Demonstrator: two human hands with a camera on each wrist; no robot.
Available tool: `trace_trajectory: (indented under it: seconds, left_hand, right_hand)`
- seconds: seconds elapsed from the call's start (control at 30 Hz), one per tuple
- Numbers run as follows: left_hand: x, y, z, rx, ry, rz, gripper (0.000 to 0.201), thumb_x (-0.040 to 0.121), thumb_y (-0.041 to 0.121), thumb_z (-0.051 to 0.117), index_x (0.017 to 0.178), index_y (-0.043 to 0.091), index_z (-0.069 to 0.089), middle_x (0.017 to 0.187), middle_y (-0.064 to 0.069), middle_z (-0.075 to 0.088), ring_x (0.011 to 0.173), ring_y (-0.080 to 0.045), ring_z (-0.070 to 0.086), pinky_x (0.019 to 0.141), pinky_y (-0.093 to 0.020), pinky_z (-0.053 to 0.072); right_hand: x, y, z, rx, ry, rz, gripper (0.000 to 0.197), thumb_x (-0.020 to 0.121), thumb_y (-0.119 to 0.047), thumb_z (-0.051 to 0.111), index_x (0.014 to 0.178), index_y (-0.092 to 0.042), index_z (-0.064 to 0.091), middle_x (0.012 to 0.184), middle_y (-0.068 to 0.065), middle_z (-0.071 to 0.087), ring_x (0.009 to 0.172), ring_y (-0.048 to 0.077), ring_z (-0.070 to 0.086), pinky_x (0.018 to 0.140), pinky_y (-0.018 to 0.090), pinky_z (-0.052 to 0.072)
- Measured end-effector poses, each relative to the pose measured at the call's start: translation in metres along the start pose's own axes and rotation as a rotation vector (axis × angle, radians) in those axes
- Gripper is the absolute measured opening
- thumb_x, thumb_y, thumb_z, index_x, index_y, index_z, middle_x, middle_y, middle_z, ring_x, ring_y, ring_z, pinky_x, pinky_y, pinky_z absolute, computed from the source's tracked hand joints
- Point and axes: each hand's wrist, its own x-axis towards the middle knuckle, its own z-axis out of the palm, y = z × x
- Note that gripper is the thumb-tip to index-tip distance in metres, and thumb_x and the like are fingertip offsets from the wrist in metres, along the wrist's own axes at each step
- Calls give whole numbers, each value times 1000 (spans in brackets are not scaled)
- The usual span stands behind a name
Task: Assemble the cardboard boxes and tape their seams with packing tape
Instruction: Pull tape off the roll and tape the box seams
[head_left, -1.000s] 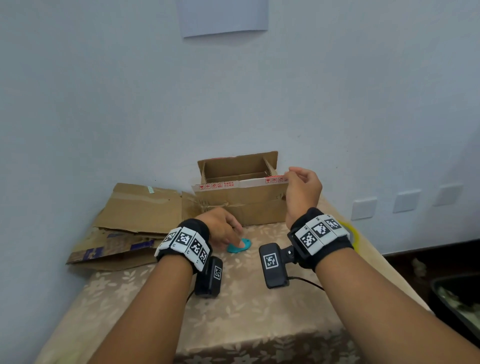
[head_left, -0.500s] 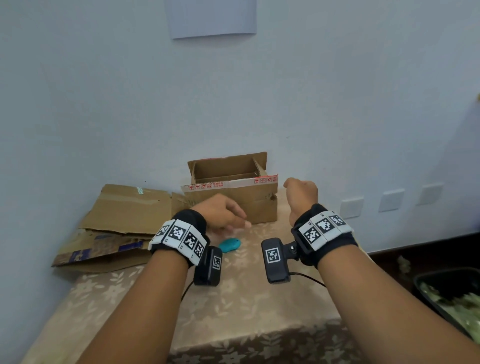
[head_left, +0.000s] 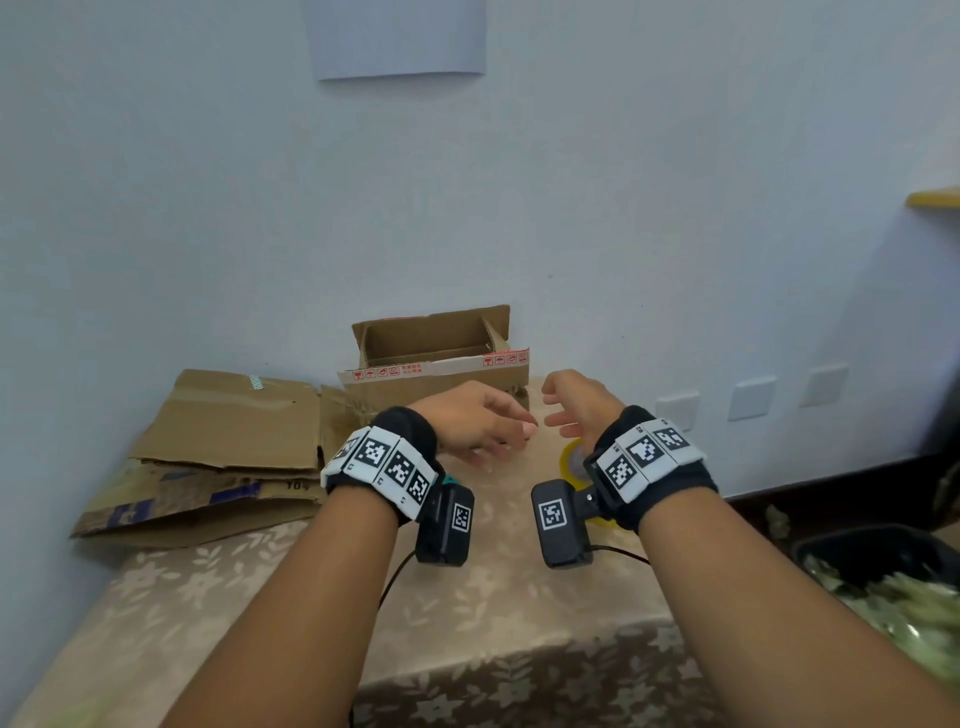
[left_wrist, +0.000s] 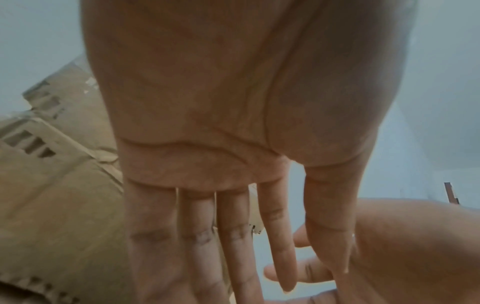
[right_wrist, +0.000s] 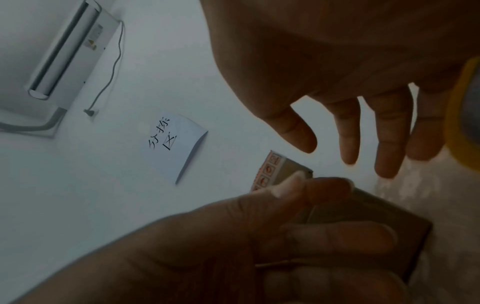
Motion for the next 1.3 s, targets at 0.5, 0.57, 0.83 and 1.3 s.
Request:
trace_trajectory:
  seconds: [0.5, 0.57, 0.83, 1.3]
  left_hand:
    - [2, -3, 9, -30, -57, -136, 16, 100, 21, 66, 112, 12, 72, 116, -14, 75, 108, -29, 74, 75, -33, 61]
    - [-1, -3, 7, -28, -48, -136, 9, 101, 16, 63, 106, 15, 71, 113, -11, 76, 106, -27, 74, 78, -34, 60]
    - [-11, 2, -11, -165, 94, -29, 5, 97, 14, 68, 95, 9, 70, 113, -26, 73, 102, -41, 71, 78, -40, 58]
    - [-26, -6, -56, -256, 751, 201, 9, 96, 9, 66, 100, 14, 72, 96, -9, 77, 81, -18, 72, 65, -33, 60]
  right_hand:
    - [-5, 12, 16, -418, 88, -213, 24, 83, -1, 68, 101, -18, 64, 104, 8, 67, 97, 31, 70, 88, 47, 61]
    - [-8, 11, 20, -433, 89, -238, 34, 78, 4, 74, 95, -23, 62, 103, 5, 62, 90, 32, 70, 83, 51, 62]
    - [-7, -7, 19, -217, 54, -307, 29, 81, 9, 70, 89, -19, 71, 111, 10, 65, 97, 32, 71, 65, 46, 65]
    - [-9, -30, 30, 174, -163, -331, 47, 77, 20, 76, 107, -16, 69, 119, 17, 66, 100, 35, 72, 65, 39, 65]
